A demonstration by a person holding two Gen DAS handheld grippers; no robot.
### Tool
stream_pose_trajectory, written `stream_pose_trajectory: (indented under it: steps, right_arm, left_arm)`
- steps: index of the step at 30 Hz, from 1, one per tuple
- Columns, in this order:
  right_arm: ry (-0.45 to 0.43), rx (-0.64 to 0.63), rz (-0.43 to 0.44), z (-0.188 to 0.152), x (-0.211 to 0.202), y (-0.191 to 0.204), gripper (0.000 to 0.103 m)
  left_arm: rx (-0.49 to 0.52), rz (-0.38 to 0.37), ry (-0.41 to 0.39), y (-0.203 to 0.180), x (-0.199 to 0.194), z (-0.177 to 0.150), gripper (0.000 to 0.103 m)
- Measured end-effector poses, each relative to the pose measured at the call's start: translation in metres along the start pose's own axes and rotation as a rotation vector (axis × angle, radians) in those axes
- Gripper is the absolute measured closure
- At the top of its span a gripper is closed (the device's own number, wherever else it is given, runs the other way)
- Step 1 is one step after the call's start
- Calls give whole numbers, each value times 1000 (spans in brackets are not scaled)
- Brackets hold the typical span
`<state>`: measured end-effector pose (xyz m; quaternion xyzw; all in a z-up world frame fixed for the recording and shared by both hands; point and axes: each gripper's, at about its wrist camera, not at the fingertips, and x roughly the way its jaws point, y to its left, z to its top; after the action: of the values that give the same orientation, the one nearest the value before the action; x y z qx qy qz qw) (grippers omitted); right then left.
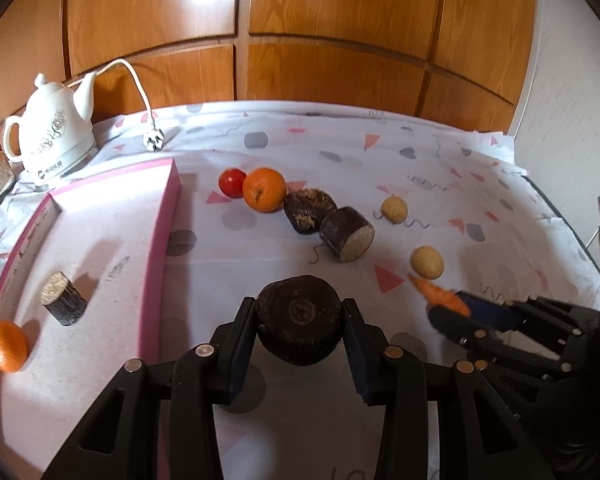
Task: Organize fruits
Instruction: 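Carry the beet into the tray and open the left tool while the right tool carries the carrot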
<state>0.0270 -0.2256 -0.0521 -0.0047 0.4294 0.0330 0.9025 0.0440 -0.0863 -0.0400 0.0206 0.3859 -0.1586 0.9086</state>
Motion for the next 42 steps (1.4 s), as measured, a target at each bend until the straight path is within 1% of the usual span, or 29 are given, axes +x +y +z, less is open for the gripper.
stream_pose_trajectory:
  steps: [6, 13, 19, 23, 26, 29, 34, 37, 42]
  right_arm:
    - [22, 14, 39, 1, -3, 7, 81]
    - [24, 8, 88, 8, -9, 23, 81]
    - [12, -13, 141, 20, -16, 40, 81]
    - [2, -29, 202, 32, -21, 56, 81]
    - [1, -44, 261, 43, -24, 72, 81]
    - [4, -70, 324, 52, -26, 93, 81]
    - [34, -118, 423, 63, -21, 136, 81]
    - [49, -138, 445, 66, -18, 153, 81]
    - [91, -125, 456, 72, -6, 171, 81]
  left_arm:
    - [-14, -19, -31, 4, -18, 5, 61]
    - [-44, -7, -65, 16, -36, 9, 61]
    - [-89, 18, -83, 36, -52, 9, 61]
    - [-154, 63, -94, 64, -64, 6, 61]
    - [-200, 117, -103, 88, -73, 0, 61]
    - [-265, 168, -99, 115, -78, -7, 61]
    - [-330, 250, -82, 145, -82, -20, 61]
    - [-357, 284, -69, 154, -81, -26, 60]
    - [-383, 298, -63, 160, -80, -31, 60]
